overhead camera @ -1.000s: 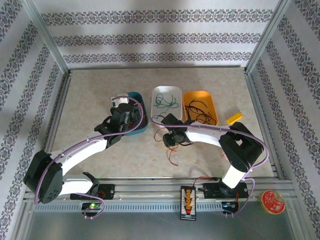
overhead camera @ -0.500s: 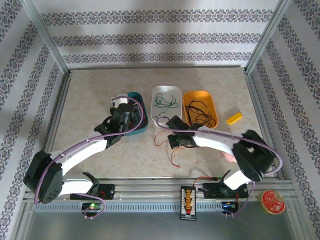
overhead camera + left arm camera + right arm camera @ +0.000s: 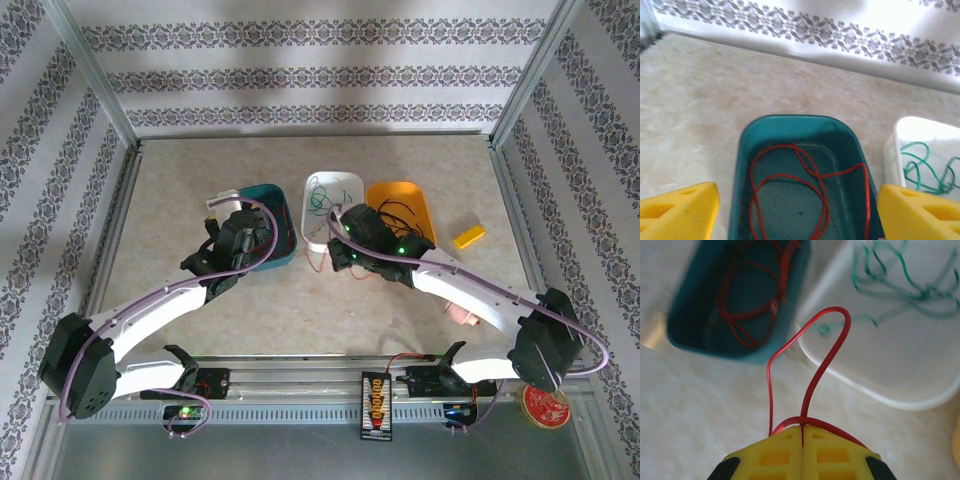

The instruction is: Untangle the cables

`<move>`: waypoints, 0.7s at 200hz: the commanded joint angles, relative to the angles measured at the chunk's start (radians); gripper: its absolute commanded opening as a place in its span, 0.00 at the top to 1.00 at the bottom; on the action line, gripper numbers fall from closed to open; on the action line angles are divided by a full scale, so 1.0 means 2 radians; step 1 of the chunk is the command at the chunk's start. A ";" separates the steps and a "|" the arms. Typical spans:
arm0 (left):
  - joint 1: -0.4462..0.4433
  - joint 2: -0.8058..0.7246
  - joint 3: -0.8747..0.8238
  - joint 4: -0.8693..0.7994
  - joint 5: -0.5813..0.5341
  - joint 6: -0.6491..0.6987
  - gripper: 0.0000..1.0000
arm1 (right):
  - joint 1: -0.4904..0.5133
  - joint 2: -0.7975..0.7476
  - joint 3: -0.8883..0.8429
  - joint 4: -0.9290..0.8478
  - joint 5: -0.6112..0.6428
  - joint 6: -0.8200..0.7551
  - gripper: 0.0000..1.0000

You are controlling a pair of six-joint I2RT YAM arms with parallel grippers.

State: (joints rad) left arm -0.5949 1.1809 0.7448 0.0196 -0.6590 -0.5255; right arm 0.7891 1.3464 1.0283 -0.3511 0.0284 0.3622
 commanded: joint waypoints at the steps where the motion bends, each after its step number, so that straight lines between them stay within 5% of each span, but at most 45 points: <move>1: -0.004 -0.027 -0.011 -0.037 -0.068 -0.023 0.17 | 0.006 0.032 0.064 0.026 -0.025 -0.015 1.00; 107: -0.002 -0.058 -0.019 -0.067 -0.095 -0.028 0.17 | 0.003 0.336 0.351 0.059 -0.104 0.037 1.00; 140: 0.000 -0.061 -0.023 -0.060 -0.083 -0.021 0.16 | -0.008 0.338 0.344 0.060 -0.086 0.064 0.62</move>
State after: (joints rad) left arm -0.5945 1.0779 0.7082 -0.0753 -0.8238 -0.5831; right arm 0.7921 2.0472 1.6981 -0.2379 -0.1535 0.4366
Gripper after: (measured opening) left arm 0.834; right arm 0.252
